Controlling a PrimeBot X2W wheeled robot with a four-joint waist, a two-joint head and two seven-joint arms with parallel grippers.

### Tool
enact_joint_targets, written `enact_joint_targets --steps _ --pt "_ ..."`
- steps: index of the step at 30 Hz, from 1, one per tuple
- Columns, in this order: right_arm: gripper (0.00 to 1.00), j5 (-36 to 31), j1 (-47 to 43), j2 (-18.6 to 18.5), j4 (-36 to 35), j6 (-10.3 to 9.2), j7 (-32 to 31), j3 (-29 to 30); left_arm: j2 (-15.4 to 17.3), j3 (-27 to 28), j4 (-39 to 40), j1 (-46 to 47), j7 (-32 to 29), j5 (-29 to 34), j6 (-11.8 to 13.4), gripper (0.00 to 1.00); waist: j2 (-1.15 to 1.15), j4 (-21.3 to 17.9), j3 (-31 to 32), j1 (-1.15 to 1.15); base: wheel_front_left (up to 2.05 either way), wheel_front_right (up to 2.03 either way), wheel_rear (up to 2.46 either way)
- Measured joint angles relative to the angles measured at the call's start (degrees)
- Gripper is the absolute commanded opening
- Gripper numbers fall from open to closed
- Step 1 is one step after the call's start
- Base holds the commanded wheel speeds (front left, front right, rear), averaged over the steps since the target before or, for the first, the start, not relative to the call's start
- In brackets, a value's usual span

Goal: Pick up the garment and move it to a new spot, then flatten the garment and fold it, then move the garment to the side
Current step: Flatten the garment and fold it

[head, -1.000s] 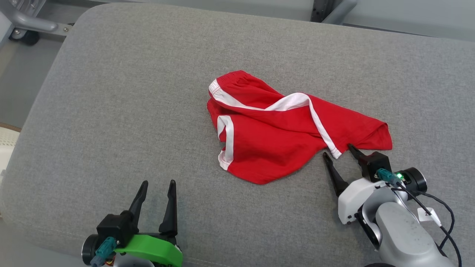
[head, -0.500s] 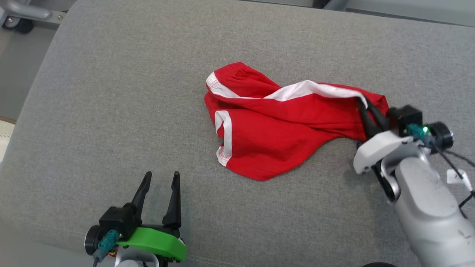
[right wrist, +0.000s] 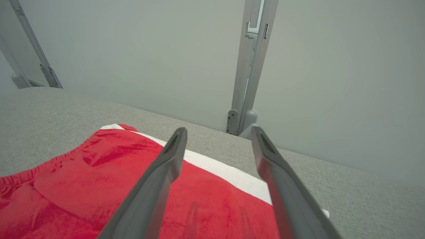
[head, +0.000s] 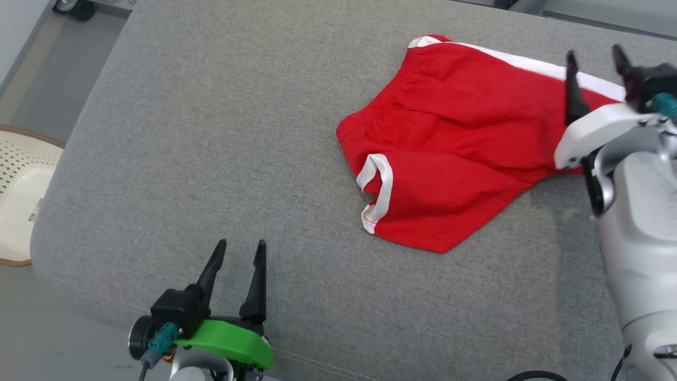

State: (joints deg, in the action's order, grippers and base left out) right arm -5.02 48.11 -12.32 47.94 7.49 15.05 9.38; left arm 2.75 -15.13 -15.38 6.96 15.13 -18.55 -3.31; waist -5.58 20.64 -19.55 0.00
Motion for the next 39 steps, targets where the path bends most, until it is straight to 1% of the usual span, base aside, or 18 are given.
enact_joint_targets --steps 2,5,10,12,18,20,22,25,28,31,39 --pt "1.00 0.4 -2.5 2.5 -1.7 0.07 0.0 -1.7 0.1 0.7 -0.3 -1.3 0.0 0.0 0.1 1.00 -0.01 -0.1 0.5 0.00 0.00 0.00 0.00" --pt "1.00 3.0 -7.2 3.4 -4.9 0.05 0.0 -5.9 0.1 1.6 -0.6 -2.2 0.0 0.1 0.1 1.00 -0.01 -1.1 1.0 0.00 0.00 0.00 0.00" --pt "1.00 9.7 -14.3 4.5 -11.4 0.05 0.0 -16.5 0.0 1.7 -0.6 -1.9 0.0 0.4 -0.2 1.00 -0.01 -3.5 2.3 0.00 0.00 0.00 0.00" --pt "1.00 12.4 -17.3 4.2 -13.9 0.05 0.0 -20.4 0.0 1.8 -0.6 -1.8 0.0 0.5 -0.3 1.00 -0.01 -4.3 2.9 0.00 0.00 0.00 0.00" --pt "1.00 19.7 -24.1 3.2 -19.1 0.04 0.0 -34.9 0.0 2.1 -1.0 -2.2 0.0 0.7 -0.5 1.00 -0.01 -5.7 4.9 0.00 0.00 0.00 0.00" --pt "1.00 21.2 -24.9 2.1 -19.7 0.05 0.0 -40.3 0.0 2.1 -1.2 -2.8 0.0 0.8 -0.6 1.00 -0.01 -5.9 5.3 0.00 0.00 0.00 0.00" --pt "1.00 23.1 -25.3 1.3 -19.7 0.02 0.0 -44.2 0.0 2.1 -1.4 -3.1 0.0 0.8 -0.7 1.00 -0.02 -5.7 5.6 0.00 0.00 0.00 0.00" --pt "1.00 25.1 -24.0 0.6 -18.2 0.05 0.0 -51.4 0.0 1.7 -1.4 -3.3 0.0 0.4 -0.7 1.00 -0.01 -4.5 5.6 0.00 0.00 0.00 0.00" --pt "1.00 25.6 -21.5 0.6 -16.0 0.04 0.0 -55.2 0.0 1.2 -1.5 -3.5 0.0 0.0 -0.7 1.00 -0.01 -3.1 5.4 0.00 0.00 0.00 0.00" --pt "1.00 25.8 -19.6 0.8 -13.4 0.05 0.0 -56.7 0.0 0.6 -1.5 -3.5 0.0 -0.5 -0.6 1.00 -0.01 -1.5 5.1 0.00 0.00 0.00 0.00" --pt "1.00 23.9 -17.1 2.6 -7.9 0.05 0.0 -56.0 0.1 0.1 -1.6 -4.4 0.0 -1.5 -0.2 1.00 -0.01 2.7 4.4 0.00 0.00 0.00 0.00"
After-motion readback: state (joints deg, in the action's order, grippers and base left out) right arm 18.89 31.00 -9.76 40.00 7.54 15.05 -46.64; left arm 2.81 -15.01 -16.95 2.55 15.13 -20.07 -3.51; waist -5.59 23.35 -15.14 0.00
